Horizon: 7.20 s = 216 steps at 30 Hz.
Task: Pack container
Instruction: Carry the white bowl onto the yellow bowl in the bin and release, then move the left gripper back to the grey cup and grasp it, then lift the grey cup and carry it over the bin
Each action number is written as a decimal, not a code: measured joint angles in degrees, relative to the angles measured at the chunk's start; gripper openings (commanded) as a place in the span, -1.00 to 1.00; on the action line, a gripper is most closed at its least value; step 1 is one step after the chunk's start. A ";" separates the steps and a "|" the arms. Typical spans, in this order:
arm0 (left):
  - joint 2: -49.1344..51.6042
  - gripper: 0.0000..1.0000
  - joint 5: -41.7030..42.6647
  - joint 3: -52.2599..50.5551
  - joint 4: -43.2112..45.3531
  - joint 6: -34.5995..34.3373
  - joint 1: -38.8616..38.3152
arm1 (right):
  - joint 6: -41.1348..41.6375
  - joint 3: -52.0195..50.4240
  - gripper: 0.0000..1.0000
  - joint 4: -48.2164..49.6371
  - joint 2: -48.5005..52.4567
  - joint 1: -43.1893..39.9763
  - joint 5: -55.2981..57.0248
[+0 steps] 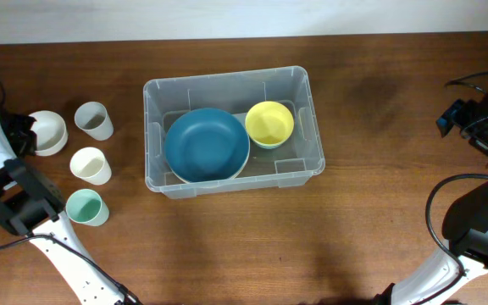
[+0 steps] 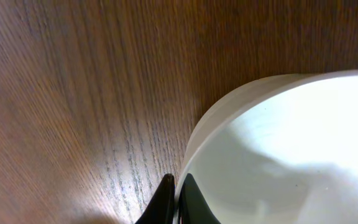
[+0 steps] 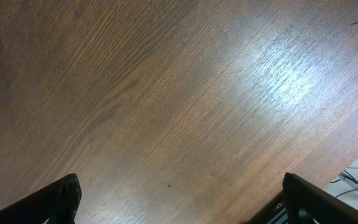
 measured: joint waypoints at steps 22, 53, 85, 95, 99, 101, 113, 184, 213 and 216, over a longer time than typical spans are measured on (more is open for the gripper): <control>-23.43 -0.98 13.64 18.25 -4.70 5.84 -8.92 | 0.02 0.00 0.98 0.00 0.00 0.00 0.00; -4.61 -0.98 10.25 11.45 -6.23 16.41 -57.68 | 0.00 0.00 0.98 0.02 0.00 0.00 0.00; -1.68 0.54 17.16 22.14 -5.73 19.54 -57.20 | 0.02 0.00 0.98 0.00 0.00 0.00 0.00; -13.84 0.99 10.34 29.99 -10.01 27.61 -41.99 | 0.02 0.00 0.98 0.00 0.00 0.00 0.00; -17.16 0.99 8.24 30.34 -10.03 33.20 -35.65 | 0.00 0.00 0.98 0.00 0.00 0.00 0.00; -17.49 0.99 6.88 30.34 -10.03 34.71 -32.87 | -0.02 0.00 0.98 0.00 0.00 0.00 0.00; -17.46 0.99 3.34 9.90 -9.01 37.35 -17.70 | 0.02 0.00 0.98 0.00 0.00 0.00 0.00; -18.73 -0.98 5.99 -8.04 10.27 34.71 -12.96 | 0.00 0.00 0.98 0.00 0.00 0.00 0.00; -25.46 -0.98 8.07 3.13 -6.97 35.19 -63.41 | 0.02 0.00 0.98 0.00 0.00 0.00 0.00; -21.75 -0.98 7.54 3.10 -8.24 35.19 -64.63 | 0.00 0.00 0.98 0.02 0.00 0.00 0.00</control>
